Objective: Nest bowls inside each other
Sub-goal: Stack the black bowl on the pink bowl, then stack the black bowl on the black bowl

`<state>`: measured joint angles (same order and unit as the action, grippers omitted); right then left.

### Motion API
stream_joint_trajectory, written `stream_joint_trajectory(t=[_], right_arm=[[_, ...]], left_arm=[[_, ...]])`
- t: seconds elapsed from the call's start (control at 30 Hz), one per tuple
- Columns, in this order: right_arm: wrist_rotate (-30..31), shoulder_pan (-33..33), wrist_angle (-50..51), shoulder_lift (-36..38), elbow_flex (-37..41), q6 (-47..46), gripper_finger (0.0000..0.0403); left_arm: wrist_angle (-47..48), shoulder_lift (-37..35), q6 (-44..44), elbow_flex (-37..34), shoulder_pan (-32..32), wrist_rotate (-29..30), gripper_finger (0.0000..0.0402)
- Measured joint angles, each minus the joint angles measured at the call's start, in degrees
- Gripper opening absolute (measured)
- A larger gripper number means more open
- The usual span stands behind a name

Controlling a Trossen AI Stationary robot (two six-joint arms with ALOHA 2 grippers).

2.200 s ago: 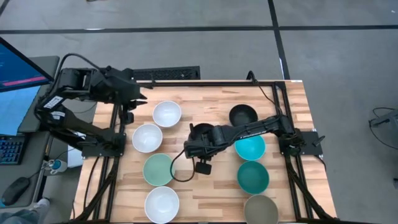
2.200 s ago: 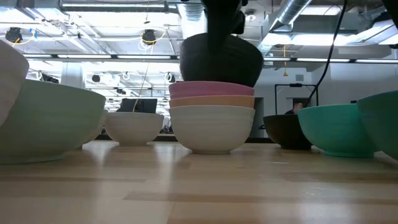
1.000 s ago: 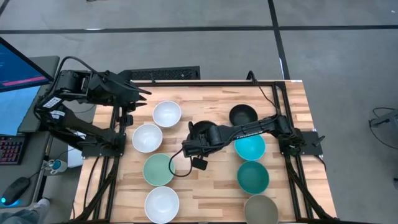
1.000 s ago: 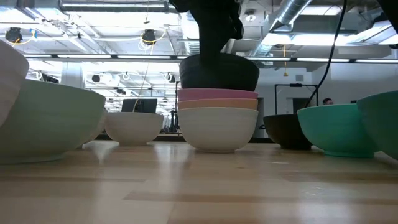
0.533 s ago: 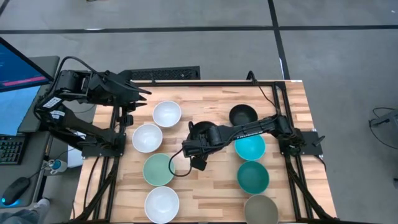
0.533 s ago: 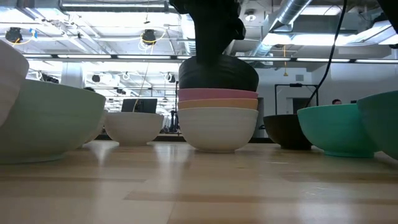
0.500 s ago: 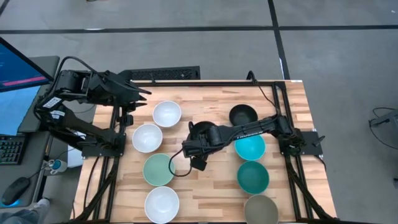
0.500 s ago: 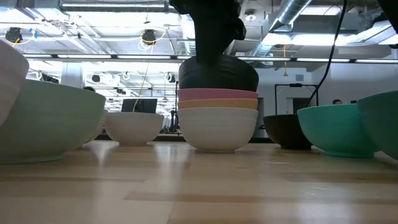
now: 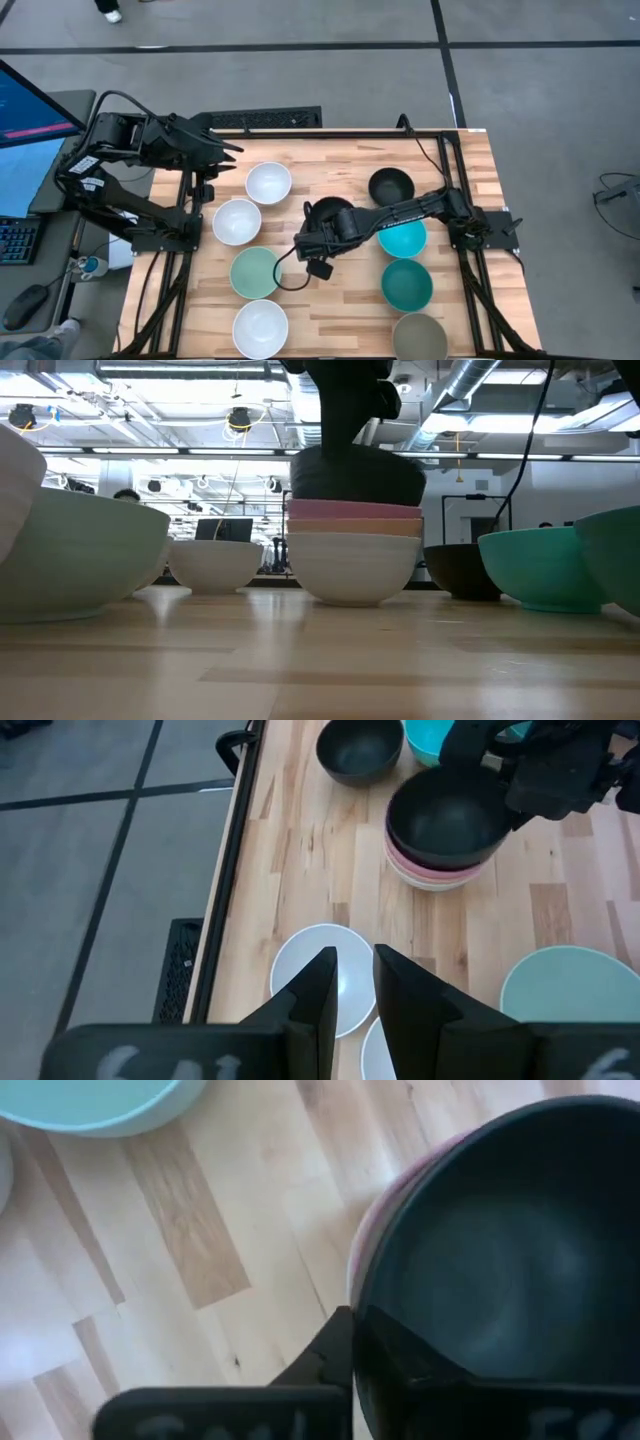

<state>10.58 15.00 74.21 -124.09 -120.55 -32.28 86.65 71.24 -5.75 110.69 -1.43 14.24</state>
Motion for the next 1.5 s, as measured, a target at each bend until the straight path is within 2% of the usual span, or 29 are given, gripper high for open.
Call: stream_joint_trajectory(t=[0.17,0.5,0.8,1.03,1.23,1.37,1.5], right_arm=[[4.14,-0.54,1.47,0.0,0.0,-0.82,0.0016],[3.01,-1.29,2.65,0.0,0.0,-0.78,0.0047],[2.97,-1.25,6.73,-3.63,0.13,-1.62,0.0065],[3.38,-0.67,5.34,-3.46,-0.93,-2.85,0.0108],[3.77,-0.72,5.61,-3.19,-3.83,-2.81,0.016],[5.24,-0.74,5.82,-3.23,-5.71,-2.25,0.0198],[10.02,-2.0,6.42,-3.23,-11.1,-1.91,0.0224]], left_arm=[[-0.02,0.0,-0.19,0.0,0.0,-0.02,0.0061],[-0.02,0.0,-0.21,0.0,0.0,-0.04,0.0061],[0.0,0.04,-0.21,0.0,0.0,-0.1,0.0061],[0.0,0.02,-0.65,0.0,0.0,-0.26,0.0061],[-0.02,0.15,-1.11,0.0,0.0,0.01,0.0061],[-0.02,0.15,-1.11,0.0,0.0,0.02,0.0061],[-0.04,0.15,-1.08,0.0,0.0,0.02,0.0061]])
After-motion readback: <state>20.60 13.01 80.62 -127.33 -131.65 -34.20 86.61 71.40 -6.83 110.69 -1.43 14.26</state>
